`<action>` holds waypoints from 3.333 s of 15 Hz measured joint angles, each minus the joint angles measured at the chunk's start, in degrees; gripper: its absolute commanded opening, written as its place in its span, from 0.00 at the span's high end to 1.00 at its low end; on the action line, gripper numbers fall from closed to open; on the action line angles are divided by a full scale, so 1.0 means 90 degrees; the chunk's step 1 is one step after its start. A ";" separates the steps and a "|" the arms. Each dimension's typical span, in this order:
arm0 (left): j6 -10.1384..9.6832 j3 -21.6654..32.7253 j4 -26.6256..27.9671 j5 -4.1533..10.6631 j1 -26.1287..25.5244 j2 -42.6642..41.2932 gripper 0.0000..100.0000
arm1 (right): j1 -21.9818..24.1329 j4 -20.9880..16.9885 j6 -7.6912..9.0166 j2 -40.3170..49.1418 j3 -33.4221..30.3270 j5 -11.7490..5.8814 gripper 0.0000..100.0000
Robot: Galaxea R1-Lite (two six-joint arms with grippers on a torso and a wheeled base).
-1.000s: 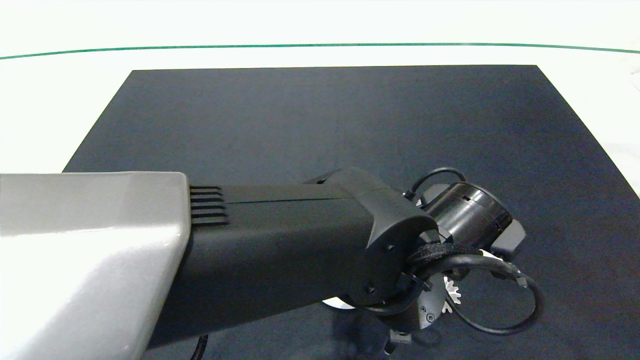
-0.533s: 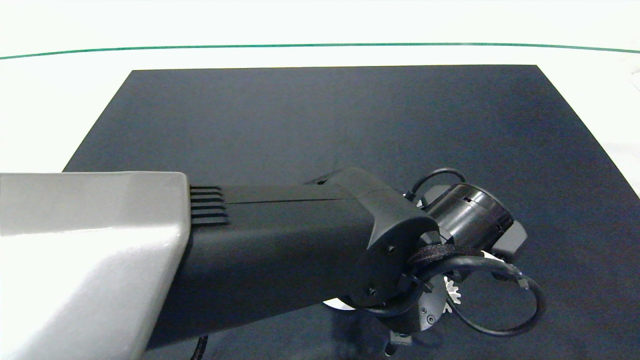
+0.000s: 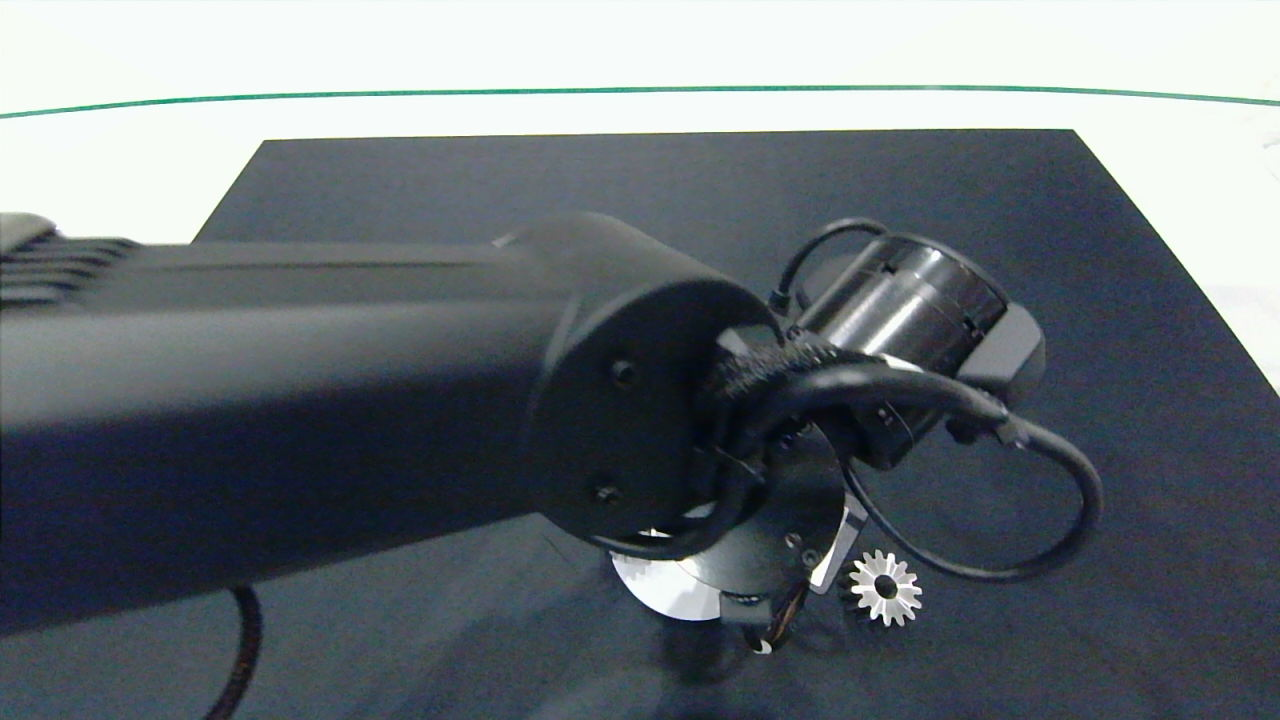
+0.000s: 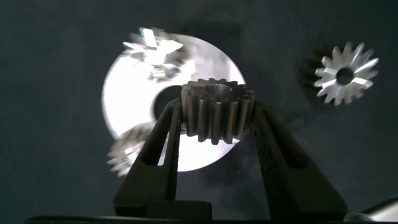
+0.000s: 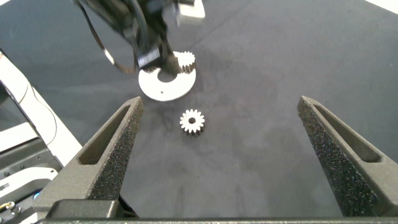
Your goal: Remove an incorrectly installed larger gear and replace it with the correct smaller gear
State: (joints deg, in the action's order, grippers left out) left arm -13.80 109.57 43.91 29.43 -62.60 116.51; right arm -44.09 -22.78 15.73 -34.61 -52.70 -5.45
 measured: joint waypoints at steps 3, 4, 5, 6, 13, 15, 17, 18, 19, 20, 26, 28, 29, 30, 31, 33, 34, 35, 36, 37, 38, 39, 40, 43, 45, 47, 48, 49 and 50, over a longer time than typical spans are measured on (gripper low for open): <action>-0.0191 -0.1042 -0.0653 0.0009 0.0034 -0.0897 0.84 | 0.0000 -0.0001 -0.0012 0.0000 -0.0031 0.0015 0.00; -0.0182 -0.1697 -0.1211 0.0007 0.0043 -0.1227 0.84 | 0.0003 -0.0001 -0.0012 0.0000 -0.0031 0.0012 0.00; -0.0126 -0.2487 -0.1983 0.0000 0.0047 -0.1604 0.84 | 0.0005 -0.0004 -0.0012 -0.0001 -0.0031 0.0012 0.00; -0.0058 -0.3244 -0.2717 -0.0012 0.0058 -0.1963 0.84 | 0.0005 -0.0004 -0.0012 -0.0004 -0.0022 0.0012 0.00; 0.0125 -0.7152 -0.7187 -0.0020 0.0274 -0.4112 0.84 | 0.0012 0.0073 -0.0003 -0.0038 -0.0003 0.0009 0.00; 0.0173 -0.8040 -0.8670 -0.0020 0.0298 -0.4315 0.84 | 0.0012 0.0073 -0.0003 -0.0072 0.0073 0.0012 0.00; 0.0214 -0.8672 -0.9408 -0.0022 0.0215 -0.4241 0.84 | 0.0012 0.0073 -0.0003 -0.0114 0.0123 0.0015 0.00; 0.0214 -0.8821 -0.9547 -0.0012 0.0104 -0.4138 0.84 | 0.0012 0.0073 -0.0003 -0.0133 0.0141 0.0015 0.00; 0.0219 -0.8900 -0.9644 -0.0009 -0.0046 -0.4008 0.84 | 0.0012 0.0076 -0.0003 -0.0142 0.0145 0.0015 0.00; 0.0221 -0.8937 -0.9724 0.0000 -0.0140 -0.3877 0.84 | 0.0009 0.0081 0.0000 -0.0153 0.0150 0.0015 0.00; 0.0471 -0.8949 -1.1580 0.0062 -0.0367 -0.2694 0.84 | 0.0009 0.0085 0.0007 -0.0148 0.0153 0.0012 0.00; 0.0753 -0.9078 -1.2639 0.0061 -0.0370 -0.2190 0.84 | 0.0009 0.0083 0.0009 -0.0145 0.0153 0.0012 0.00; 0.0925 -0.9194 -1.3086 0.0056 -0.0360 -0.1944 0.84 | 0.0009 0.0085 0.0007 -0.0145 0.0153 0.0015 0.00; 0.1069 -0.9305 -1.3411 0.0056 -0.0360 -0.1734 0.84 | 0.0009 0.0085 0.0007 -0.0142 0.0153 0.0012 0.00; 0.1212 -0.9410 -1.3710 0.0058 -0.0364 -0.1537 0.84 | 0.0008 0.0085 0.0007 -0.0142 0.0153 0.0015 0.00; 0.1430 -0.9572 -1.4254 0.0058 -0.0421 -0.1176 0.84 | 0.0008 0.0085 0.0007 -0.0141 0.0153 0.0012 0.00; 0.1494 -0.9609 -1.4355 0.0061 -0.0438 -0.1047 0.84 | 0.0008 0.0085 0.0007 -0.0138 0.0153 0.0012 0.00; 0.1533 -0.9617 -1.4438 0.0068 -0.0447 -0.0940 0.84 | 0.0008 0.0085 0.0007 -0.0133 0.0153 0.0009 0.00; 0.1533 -0.9617 -1.4446 0.0068 -0.0455 -0.0863 0.84 | 0.0008 0.0085 0.0007 -0.0130 0.0153 0.0005 0.00; 0.1536 -0.9606 -1.4455 0.0070 -0.0455 -0.0792 0.84 | 0.0008 0.0083 0.0007 -0.0130 0.0153 0.0008 0.00; 0.1541 -0.9590 -1.4472 0.0070 -0.0455 -0.0704 0.84 | 0.0008 0.0085 0.0007 -0.0135 0.0153 0.0005 0.00; 0.1544 -0.9572 -1.4477 0.0068 -0.0450 -0.0619 0.84 | 0.0008 0.0085 0.0007 -0.0141 0.0160 0.0009 0.00; 0.1544 -0.9553 -1.4480 0.0068 -0.0447 -0.0547 0.84 | 0.0008 0.0085 0.0007 -0.0145 0.0165 0.0005 0.00; 0.1544 -0.9431 -1.4480 0.0142 -0.0398 -0.0355 0.84 | 0.0008 0.0085 0.0007 -0.0157 0.0182 0.0003 0.00; 0.1558 -0.9345 -1.4484 0.0167 -0.0385 -0.0275 0.84 | 0.0008 0.0085 0.0007 -0.0160 0.0190 0.0003 0.00; 0.1592 -0.9324 -1.4482 0.0169 -0.0360 -0.0221 0.84 | 0.0008 0.0085 0.0007 -0.0160 0.0191 0.0003 0.00; 0.1594 -0.9324 -1.4496 0.0169 -0.0343 -0.0196 0.84 | 0.0008 0.0085 0.0007 -0.0160 0.0191 0.0003 0.00; 0.1597 -0.9327 -1.4514 0.0169 -0.0336 -0.0171 0.84 | 0.0008 0.0085 0.0009 -0.0160 0.0191 0.0003 0.00; 0.1597 -0.9339 -1.4538 0.0172 -0.0336 -0.0146 0.84 | 0.0008 0.0085 0.0007 -0.0160 0.0191 0.0003 0.00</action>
State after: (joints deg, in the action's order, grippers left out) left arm 0.57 25.51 -86.93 30.98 -65.62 115.19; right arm -44.02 -22.02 15.79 -36.05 -50.98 -5.42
